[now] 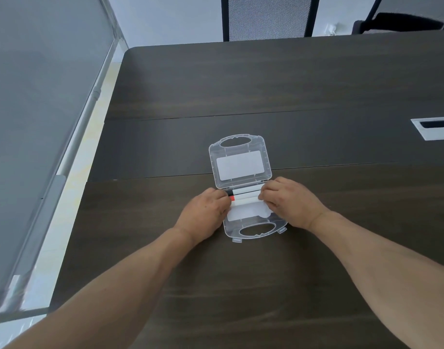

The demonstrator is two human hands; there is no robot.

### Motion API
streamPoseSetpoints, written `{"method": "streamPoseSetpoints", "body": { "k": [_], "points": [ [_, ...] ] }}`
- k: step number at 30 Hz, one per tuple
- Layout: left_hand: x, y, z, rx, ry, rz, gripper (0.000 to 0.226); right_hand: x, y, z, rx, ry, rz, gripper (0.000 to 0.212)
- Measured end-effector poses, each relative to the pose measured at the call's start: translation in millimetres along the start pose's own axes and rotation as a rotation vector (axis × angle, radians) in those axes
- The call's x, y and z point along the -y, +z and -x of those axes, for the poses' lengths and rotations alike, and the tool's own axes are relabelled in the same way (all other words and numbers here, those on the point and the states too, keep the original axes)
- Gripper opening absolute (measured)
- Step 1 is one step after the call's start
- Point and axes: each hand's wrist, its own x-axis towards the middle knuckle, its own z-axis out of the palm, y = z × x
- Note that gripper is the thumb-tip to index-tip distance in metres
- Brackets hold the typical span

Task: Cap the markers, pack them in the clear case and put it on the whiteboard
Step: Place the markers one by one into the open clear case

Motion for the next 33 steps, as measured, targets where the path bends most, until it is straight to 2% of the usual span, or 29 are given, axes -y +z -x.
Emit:
{"method": "streamPoseSetpoints", "body": {
  "k": [25,27,30,33],
  "points": [
    [0,11,6,0.026,-0.016,-0.066,0.005,6,4,4,0.000,0.097,-0.050,0.016],
    [2,10,8,0.028,-0.023,-0.078,0.006,8,2,6,0.000,0.124,-0.055,0.018],
    [4,9,10,0.028,-0.055,-0.078,0.006,13,1,17,-0.094,0.228,-0.104,0.025],
    [2,3,11,0.011,-0.183,0.075,0.010,20,1,32,-0.092,0.334,-0.132,0.033]
  ]
}}
